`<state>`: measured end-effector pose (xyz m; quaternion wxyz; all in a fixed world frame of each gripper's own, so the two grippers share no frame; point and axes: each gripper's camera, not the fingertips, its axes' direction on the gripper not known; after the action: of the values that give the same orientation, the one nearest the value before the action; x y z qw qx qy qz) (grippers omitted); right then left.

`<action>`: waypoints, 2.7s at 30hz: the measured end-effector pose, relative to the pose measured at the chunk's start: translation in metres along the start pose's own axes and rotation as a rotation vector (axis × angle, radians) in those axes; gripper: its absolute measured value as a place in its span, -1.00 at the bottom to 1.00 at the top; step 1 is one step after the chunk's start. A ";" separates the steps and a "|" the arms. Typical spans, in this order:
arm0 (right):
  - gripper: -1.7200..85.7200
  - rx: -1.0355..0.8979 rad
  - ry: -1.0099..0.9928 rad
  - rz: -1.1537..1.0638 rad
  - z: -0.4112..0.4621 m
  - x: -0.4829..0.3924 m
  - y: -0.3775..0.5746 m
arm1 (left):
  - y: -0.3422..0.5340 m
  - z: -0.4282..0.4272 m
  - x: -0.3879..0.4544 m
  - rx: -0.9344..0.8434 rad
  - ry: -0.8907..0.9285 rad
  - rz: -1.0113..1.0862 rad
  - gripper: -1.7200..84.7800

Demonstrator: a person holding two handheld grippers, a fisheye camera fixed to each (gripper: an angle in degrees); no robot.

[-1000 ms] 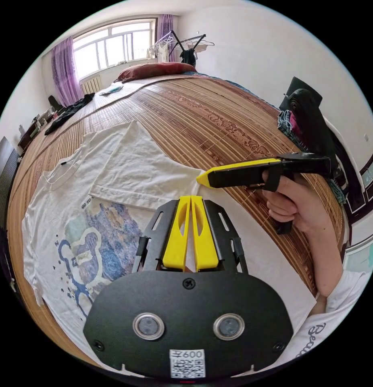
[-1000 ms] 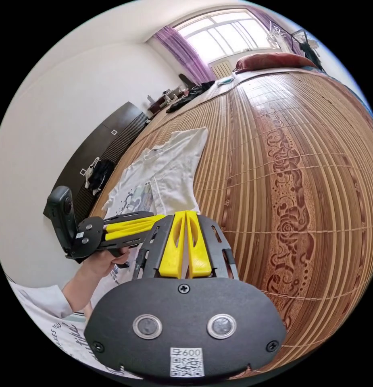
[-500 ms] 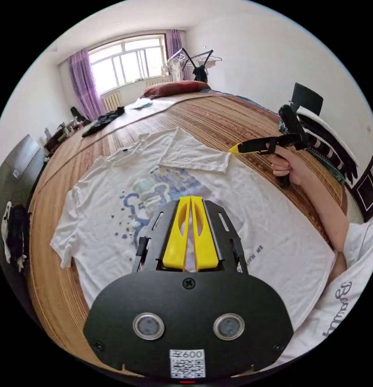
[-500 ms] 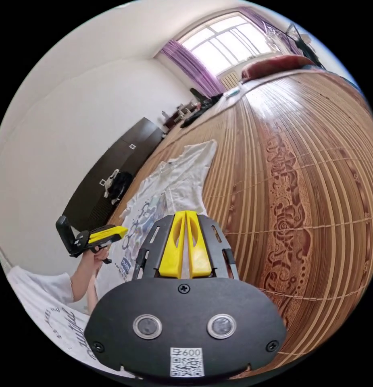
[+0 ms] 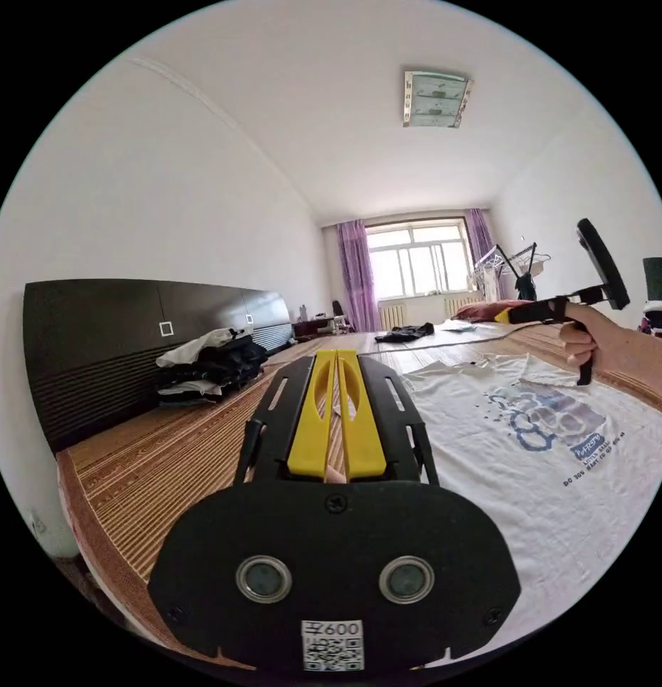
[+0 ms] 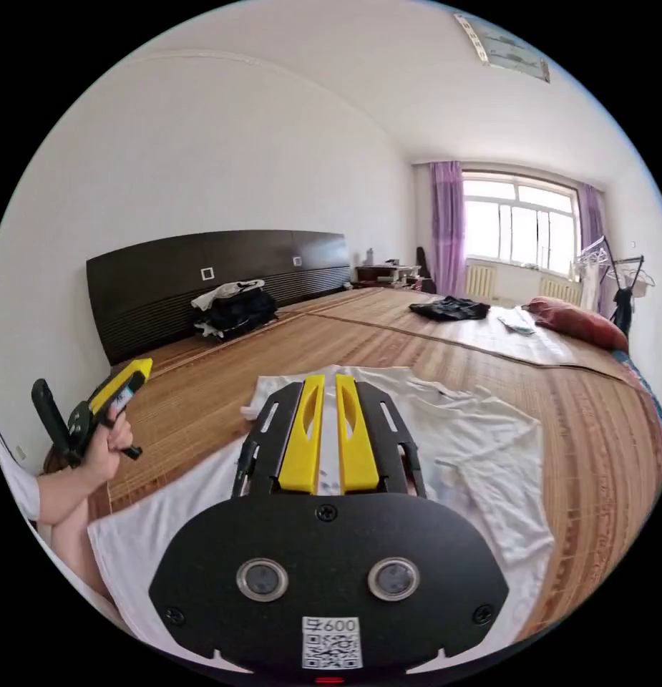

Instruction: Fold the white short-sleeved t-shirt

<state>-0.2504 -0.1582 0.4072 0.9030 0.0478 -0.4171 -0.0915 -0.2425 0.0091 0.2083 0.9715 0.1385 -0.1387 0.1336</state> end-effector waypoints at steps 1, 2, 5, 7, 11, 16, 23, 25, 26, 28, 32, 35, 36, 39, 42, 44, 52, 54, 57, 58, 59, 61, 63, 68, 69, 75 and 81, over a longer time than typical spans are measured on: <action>-0.90 -0.043 -0.050 -0.019 0.053 -0.026 -0.013 | 0.004 0.000 -0.004 0.005 -0.027 -0.005 -0.95; -0.85 -0.129 -0.109 -0.033 0.107 -0.047 -0.024 | 0.008 -0.002 -0.012 0.020 -0.098 -0.025 -0.95; -0.79 -0.375 -0.199 0.016 0.227 -0.074 -0.033 | 0.014 -0.001 -0.060 -0.033 -0.154 -0.158 -0.94; -0.78 -0.484 -0.161 0.014 0.275 -0.082 -0.031 | 0.026 0.001 -0.099 -0.070 -0.072 -0.302 -0.94; -0.78 -0.467 0.040 -0.083 0.310 -0.095 -0.026 | 0.063 0.005 -0.166 -0.101 0.034 -0.608 -0.95; -0.81 -0.572 -0.003 0.001 0.350 -0.080 -0.008 | 0.080 0.022 -0.192 -0.145 0.127 -0.671 -0.95; -0.97 -0.541 0.092 -0.035 0.360 -0.074 0.010 | 0.082 0.042 -0.186 -0.236 0.134 -0.574 -0.95; -0.98 -0.473 0.063 0.022 0.344 -0.058 0.010 | 0.084 0.047 -0.183 -0.249 0.139 -0.556 -0.95; -0.98 -0.416 0.009 0.102 0.327 -0.041 0.009 | 0.085 0.050 -0.181 -0.258 0.138 -0.549 -0.95; -0.98 -0.334 -0.101 0.229 0.295 -0.009 0.011 | 0.086 0.048 -0.181 -0.202 0.149 -0.545 -0.95; -0.98 -0.218 -0.167 0.301 0.211 0.052 0.027 | 0.087 0.035 -0.184 -0.044 0.183 -0.557 -0.95; -0.98 -0.155 -0.126 0.328 0.167 0.092 0.051 | 0.086 0.035 -0.184 -0.016 0.176 -0.538 -0.95; -0.98 -0.155 -0.127 0.341 0.163 0.100 0.057 | 0.086 0.037 -0.184 -0.012 0.170 -0.532 -0.94; -0.98 -0.118 -0.144 0.412 0.140 0.131 0.081 | 0.088 0.048 -0.185 -0.034 0.180 -0.541 -0.94; -0.98 -0.068 -0.130 0.450 0.115 0.149 0.100 | 0.091 0.062 -0.191 -0.084 0.196 -0.578 -0.94; -0.98 -0.041 -0.097 0.467 0.099 0.160 0.113 | 0.092 0.067 -0.196 -0.098 0.210 -0.609 -0.94; -0.98 -0.064 -0.047 0.595 0.092 0.193 0.164 | 0.092 0.103 -0.203 -0.201 0.271 -0.668 -0.95; -0.98 -0.048 -0.055 0.632 0.089 0.199 0.173 | 0.090 0.109 -0.203 -0.223 0.278 -0.663 -0.95; -0.98 -0.056 -0.049 0.668 0.086 0.205 0.184 | 0.085 0.116 -0.203 -0.226 0.266 -0.653 -0.95; -0.98 -0.062 -0.035 0.675 0.085 0.205 0.188 | 0.084 0.119 -0.203 -0.233 0.260 -0.655 -0.96; -0.98 -0.073 -0.027 0.677 0.085 0.204 0.193 | 0.084 0.121 -0.203 -0.236 0.260 -0.657 -0.96; -0.98 -0.095 -0.011 0.702 0.087 0.205 0.200 | 0.083 0.126 -0.204 -0.247 0.269 -0.666 -0.96; -0.98 -0.098 -0.012 0.735 0.089 0.206 0.209 | 0.082 0.132 -0.204 -0.259 0.283 -0.684 -0.96; -0.95 -0.066 -0.003 0.728 0.088 0.202 0.223 | 0.075 0.141 -0.203 -0.265 0.276 -0.674 -0.96; -0.94 -0.045 0.014 0.700 0.084 0.197 0.222 | 0.074 0.143 -0.203 -0.268 0.277 -0.678 -0.96; -0.81 -0.140 0.014 0.107 0.108 0.077 0.183 | 0.068 0.157 -0.201 -0.292 0.310 -0.689 -0.95; -0.80 -0.308 -0.049 -0.131 0.175 0.006 0.173 | 0.060 0.167 -0.196 -0.318 0.323 -0.672 -0.96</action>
<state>-0.3587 0.0078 0.5530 0.8813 -0.0664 -0.4159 -0.2141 -0.4802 -0.0301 0.3166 0.9796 0.0013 0.0498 -0.1945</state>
